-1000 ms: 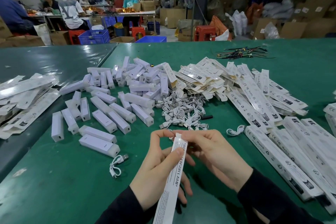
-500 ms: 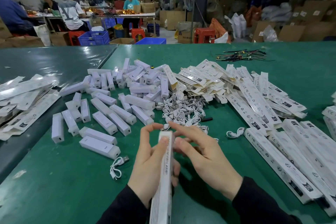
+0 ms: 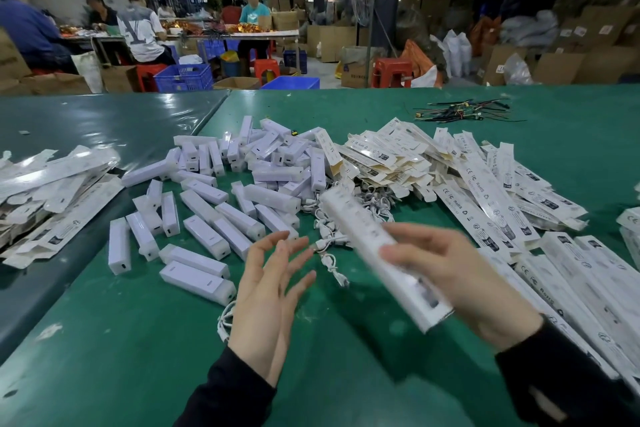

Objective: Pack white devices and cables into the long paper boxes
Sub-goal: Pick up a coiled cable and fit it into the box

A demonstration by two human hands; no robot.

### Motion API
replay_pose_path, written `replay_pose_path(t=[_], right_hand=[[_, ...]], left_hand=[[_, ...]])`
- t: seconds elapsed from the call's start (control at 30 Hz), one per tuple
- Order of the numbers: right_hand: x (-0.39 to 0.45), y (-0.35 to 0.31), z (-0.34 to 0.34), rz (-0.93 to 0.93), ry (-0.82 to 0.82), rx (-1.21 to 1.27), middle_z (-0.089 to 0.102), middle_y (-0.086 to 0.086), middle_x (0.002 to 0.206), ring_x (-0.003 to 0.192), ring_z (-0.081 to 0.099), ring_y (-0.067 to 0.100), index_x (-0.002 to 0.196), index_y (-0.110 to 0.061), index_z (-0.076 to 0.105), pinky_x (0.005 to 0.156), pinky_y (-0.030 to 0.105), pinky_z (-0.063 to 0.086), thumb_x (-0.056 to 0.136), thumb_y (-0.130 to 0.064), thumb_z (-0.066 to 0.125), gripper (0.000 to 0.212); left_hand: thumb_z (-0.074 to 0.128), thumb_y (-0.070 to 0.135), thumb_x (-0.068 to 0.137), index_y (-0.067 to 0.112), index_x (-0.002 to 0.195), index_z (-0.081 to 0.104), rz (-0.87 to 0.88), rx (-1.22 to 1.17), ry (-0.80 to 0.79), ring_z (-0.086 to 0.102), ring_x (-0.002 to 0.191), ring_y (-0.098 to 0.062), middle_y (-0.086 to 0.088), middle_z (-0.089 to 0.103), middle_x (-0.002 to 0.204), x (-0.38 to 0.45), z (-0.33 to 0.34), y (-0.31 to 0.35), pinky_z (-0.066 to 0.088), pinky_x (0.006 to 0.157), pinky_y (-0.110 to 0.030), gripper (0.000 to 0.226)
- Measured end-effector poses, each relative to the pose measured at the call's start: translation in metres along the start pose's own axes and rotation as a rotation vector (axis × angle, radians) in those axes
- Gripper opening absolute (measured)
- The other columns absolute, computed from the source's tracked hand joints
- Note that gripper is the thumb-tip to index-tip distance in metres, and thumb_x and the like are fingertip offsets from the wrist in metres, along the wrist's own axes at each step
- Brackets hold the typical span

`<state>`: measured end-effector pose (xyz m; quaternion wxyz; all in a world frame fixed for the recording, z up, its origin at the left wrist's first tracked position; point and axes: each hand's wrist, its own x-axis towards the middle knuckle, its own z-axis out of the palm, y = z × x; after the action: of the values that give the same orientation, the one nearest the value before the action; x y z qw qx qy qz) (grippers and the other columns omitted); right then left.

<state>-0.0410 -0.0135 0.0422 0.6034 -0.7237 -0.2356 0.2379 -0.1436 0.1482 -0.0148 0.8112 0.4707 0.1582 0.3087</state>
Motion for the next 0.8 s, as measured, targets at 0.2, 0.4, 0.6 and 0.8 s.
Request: replay_pose_path(t=[0.2,0.4,0.6,0.8], right_hand=[[-0.020,0.022,-0.096,-0.175,0.573,-0.925,0.054,-0.011,0.068,0.058,0.059,0.011,0.102,-0.065,0.056,0.047,0.027,0.049,0.071,-0.049,0.066,0.036],[-0.028,0.079,-0.167,0.125,0.491,-0.961,0.059,0.003,0.049,0.035,0.052,0.016,0.097,-0.057,0.056,0.030,0.034,0.040,0.054,-0.045,0.073,0.047],[-0.030,0.042,-0.100,0.045,0.236,-0.924,0.064,-0.014,0.066,0.043,0.056,0.004,0.092,-0.050,0.060,0.044,0.025,0.049,0.048,-0.061,0.062,0.045],[-0.026,0.043,-0.087,0.267,0.309,-1.162,0.060,-0.007,0.049,0.052,0.058,0.006,0.061,-0.027,0.058,0.057,0.033,0.053,0.062,-0.042,0.076,0.024]], left_hand=[[0.053,0.033,0.081,0.011,0.105,0.056,-0.001,0.054,0.033,0.069,0.097,-0.024,-0.013,0.073,0.099,0.000,-0.002,0.002,0.052,0.076,-0.038,0.032],[0.043,0.013,0.100,0.011,0.093,0.057,0.033,0.104,0.153,0.068,0.078,-0.020,-0.008,0.071,0.082,0.003,-0.005,0.003,0.054,0.061,-0.031,0.016],[0.040,0.008,0.100,0.011,0.088,0.055,0.057,0.078,0.263,0.063,0.064,-0.016,-0.004,0.067,0.070,0.006,-0.010,0.007,0.052,0.051,-0.026,0.020],[0.041,0.007,0.100,0.011,0.087,0.055,0.047,0.063,0.279,0.062,0.061,-0.016,-0.003,0.066,0.067,0.006,-0.010,0.008,0.051,0.050,-0.026,0.020]])
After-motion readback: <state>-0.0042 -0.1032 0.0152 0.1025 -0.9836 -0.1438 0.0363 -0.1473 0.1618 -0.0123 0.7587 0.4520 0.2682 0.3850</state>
